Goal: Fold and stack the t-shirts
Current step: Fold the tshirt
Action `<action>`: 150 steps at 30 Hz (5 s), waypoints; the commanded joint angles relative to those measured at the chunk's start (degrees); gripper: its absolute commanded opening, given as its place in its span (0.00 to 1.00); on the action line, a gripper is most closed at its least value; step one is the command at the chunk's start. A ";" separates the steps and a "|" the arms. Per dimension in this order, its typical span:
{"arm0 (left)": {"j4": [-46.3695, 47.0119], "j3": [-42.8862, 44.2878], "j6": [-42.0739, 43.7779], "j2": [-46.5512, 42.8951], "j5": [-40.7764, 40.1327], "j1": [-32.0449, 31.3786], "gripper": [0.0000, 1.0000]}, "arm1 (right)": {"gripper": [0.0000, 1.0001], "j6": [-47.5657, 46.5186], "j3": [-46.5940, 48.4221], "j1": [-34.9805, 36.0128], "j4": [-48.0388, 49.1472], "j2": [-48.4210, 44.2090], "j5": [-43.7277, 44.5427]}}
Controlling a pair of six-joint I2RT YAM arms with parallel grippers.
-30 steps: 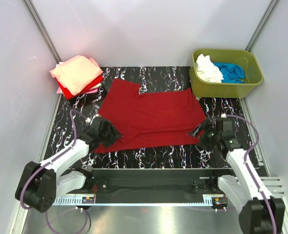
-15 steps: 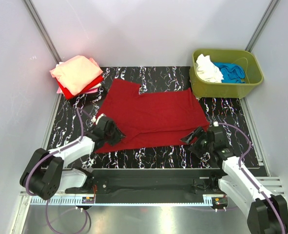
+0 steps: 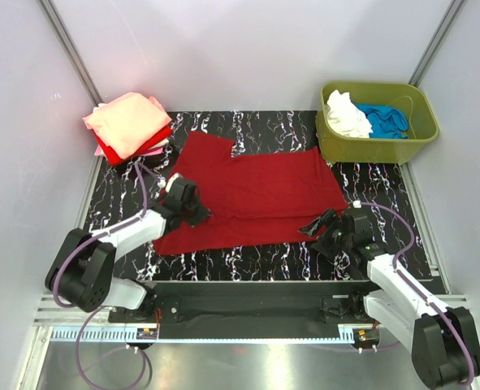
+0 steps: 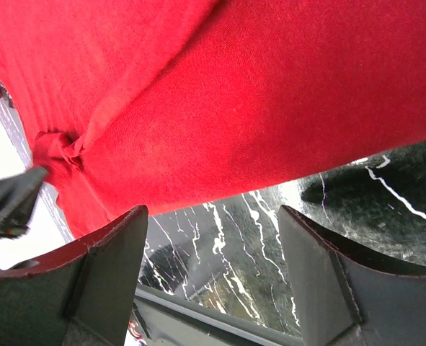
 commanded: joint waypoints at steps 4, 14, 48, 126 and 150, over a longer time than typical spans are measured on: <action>-1.83 13.92 2.70 9.00 -1.59 0.74 0.04 | 0.80 -0.05 0.73 0.61 3.89 1.79 -0.15; -5.96 29.66 5.16 22.72 3.85 6.90 0.26 | 0.81 -0.31 0.65 0.70 4.85 3.02 -0.59; -20.64 28.79 31.08 19.82 -20.21 -9.80 0.54 | 0.83 -0.14 1.26 0.62 5.21 5.30 -0.76; -24.77 -10.06 11.05 -24.03 3.17 15.78 0.83 | 0.73 -11.12 17.87 -25.49 -20.12 18.75 9.08; -27.40 -4.44 11.76 -23.59 -3.78 16.39 0.00 | 0.00 -14.11 17.87 -26.28 -18.32 21.75 3.10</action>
